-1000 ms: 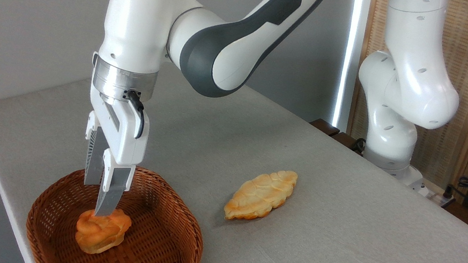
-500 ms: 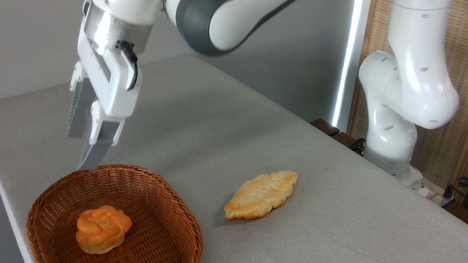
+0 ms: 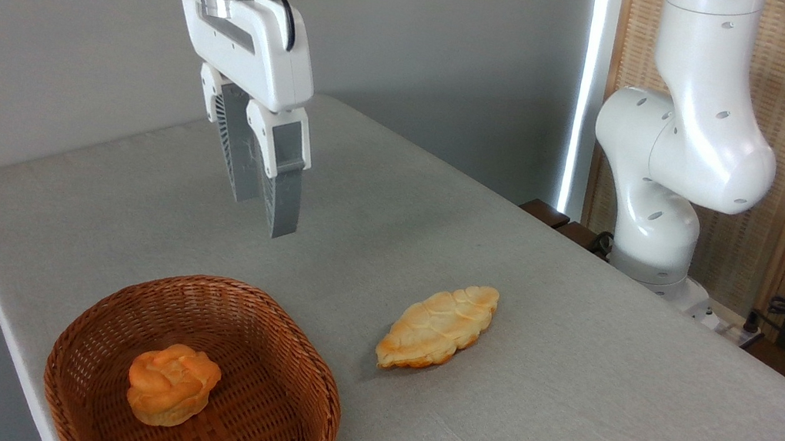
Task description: Put bread into the basket
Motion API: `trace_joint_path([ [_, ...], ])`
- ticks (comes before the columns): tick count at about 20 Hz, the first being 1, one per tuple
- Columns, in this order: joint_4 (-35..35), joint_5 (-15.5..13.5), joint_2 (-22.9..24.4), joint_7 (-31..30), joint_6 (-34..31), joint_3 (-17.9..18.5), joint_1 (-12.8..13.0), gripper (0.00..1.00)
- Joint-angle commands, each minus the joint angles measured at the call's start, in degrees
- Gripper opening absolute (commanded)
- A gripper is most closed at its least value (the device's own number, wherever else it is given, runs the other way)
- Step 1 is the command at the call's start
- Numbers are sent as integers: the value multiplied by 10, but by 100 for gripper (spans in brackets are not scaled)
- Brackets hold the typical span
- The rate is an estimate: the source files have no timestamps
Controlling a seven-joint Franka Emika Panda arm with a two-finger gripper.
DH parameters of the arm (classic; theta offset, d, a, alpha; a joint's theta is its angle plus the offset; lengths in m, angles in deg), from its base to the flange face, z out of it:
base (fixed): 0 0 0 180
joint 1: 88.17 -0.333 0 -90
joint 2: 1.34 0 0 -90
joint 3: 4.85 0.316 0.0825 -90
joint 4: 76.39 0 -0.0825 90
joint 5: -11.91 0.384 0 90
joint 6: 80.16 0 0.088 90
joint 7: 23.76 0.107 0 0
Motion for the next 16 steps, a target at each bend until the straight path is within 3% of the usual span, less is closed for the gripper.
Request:
trace_joint_path([
  [1,-14,18,-6,-37,-19,-12,-7,100],
  [5,-14,-22,11,-36,-19,9,-7,100],
  [7,0,-34,32,-32,-18,36,2,100],
  [12,4,-37,36,-30,-11,40,4,100],
  [13,4,-36,35,-30,-12,48,11,100],
  [15,1,-35,32,-29,-13,97,55,100],
  [16,0,-38,31,-29,-13,102,57,100],
])
